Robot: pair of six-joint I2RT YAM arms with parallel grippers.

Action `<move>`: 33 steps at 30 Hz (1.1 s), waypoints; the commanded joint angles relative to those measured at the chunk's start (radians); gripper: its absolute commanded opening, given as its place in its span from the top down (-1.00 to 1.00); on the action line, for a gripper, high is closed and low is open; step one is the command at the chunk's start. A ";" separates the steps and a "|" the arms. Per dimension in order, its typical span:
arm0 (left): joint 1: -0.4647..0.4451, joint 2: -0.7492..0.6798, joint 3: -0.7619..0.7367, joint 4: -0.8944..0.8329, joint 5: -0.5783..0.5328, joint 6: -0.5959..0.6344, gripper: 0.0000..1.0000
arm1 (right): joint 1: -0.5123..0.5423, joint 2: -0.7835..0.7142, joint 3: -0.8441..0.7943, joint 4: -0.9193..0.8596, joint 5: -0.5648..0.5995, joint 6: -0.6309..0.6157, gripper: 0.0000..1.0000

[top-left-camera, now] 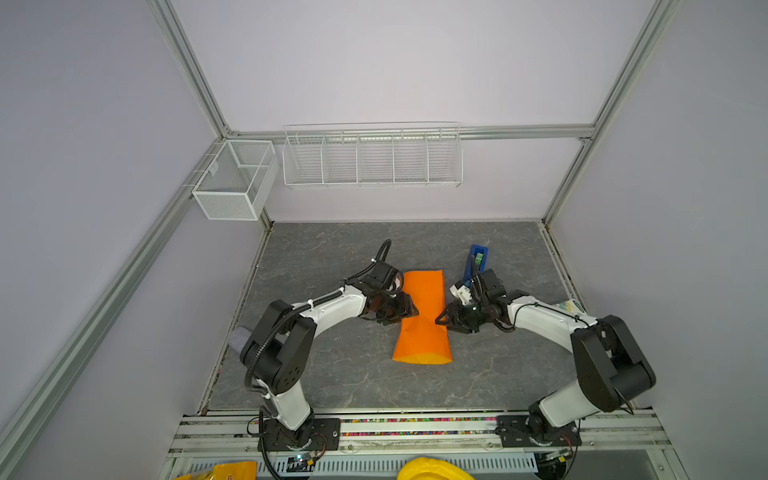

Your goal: Wrap the gift box in paper

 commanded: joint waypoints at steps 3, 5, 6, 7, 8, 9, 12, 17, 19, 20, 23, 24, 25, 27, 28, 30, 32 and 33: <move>0.000 0.039 -0.055 -0.040 -0.107 -0.051 -0.21 | 0.031 -0.032 0.001 -0.032 -0.018 -0.010 0.07; 0.000 0.041 -0.063 -0.038 -0.113 -0.052 -0.21 | 0.024 -0.042 0.019 -0.081 0.018 -0.038 0.02; -0.002 0.041 -0.066 -0.040 -0.116 -0.052 -0.21 | 0.016 -0.046 0.028 -0.101 0.039 -0.051 0.00; 0.000 0.041 -0.067 -0.041 -0.117 -0.048 -0.21 | 0.006 -0.048 0.037 -0.115 0.053 -0.061 -0.03; 0.000 0.041 -0.067 -0.045 -0.118 -0.045 -0.21 | -0.003 -0.049 0.040 -0.121 0.064 -0.068 -0.06; -0.001 0.042 -0.066 -0.047 -0.117 -0.041 -0.21 | -0.015 -0.043 0.055 -0.126 0.068 -0.074 -0.07; -0.001 0.045 -0.063 -0.054 -0.117 -0.033 -0.21 | -0.037 -0.006 0.118 -0.127 0.057 -0.096 -0.09; 0.000 0.042 -0.063 -0.059 -0.119 -0.029 -0.21 | -0.048 0.102 0.195 -0.109 0.004 -0.117 -0.06; 0.000 0.039 -0.063 -0.061 -0.121 -0.029 -0.21 | -0.049 0.134 0.203 -0.106 -0.015 -0.116 -0.01; 0.000 0.036 -0.062 -0.062 -0.123 -0.027 -0.21 | -0.048 0.142 0.200 -0.101 -0.019 -0.114 0.01; 0.002 0.032 -0.055 -0.072 -0.130 -0.021 -0.21 | -0.046 0.144 0.177 -0.092 -0.011 -0.100 0.11; 0.003 0.032 -0.051 -0.077 -0.132 -0.016 -0.22 | -0.045 0.142 0.168 -0.086 -0.011 -0.090 0.14; 0.005 0.033 -0.045 -0.084 -0.135 -0.010 -0.21 | -0.040 0.137 0.160 -0.078 -0.010 -0.082 0.16; 0.011 0.032 -0.033 -0.102 -0.140 0.006 -0.21 | -0.030 0.125 0.148 -0.071 0.000 -0.064 0.19; 0.016 0.033 -0.028 -0.111 -0.140 0.013 -0.21 | -0.022 0.117 0.139 -0.065 0.009 -0.050 0.23; 0.028 0.026 -0.019 -0.129 -0.148 0.030 -0.22 | 0.000 0.102 0.119 -0.041 0.028 -0.006 0.28; 0.049 0.020 -0.011 -0.151 -0.151 0.055 -0.21 | 0.033 0.092 0.098 -0.005 0.046 0.051 0.32; 0.063 0.016 -0.006 -0.163 -0.152 0.070 -0.21 | 0.051 0.091 0.090 0.009 0.059 0.078 0.34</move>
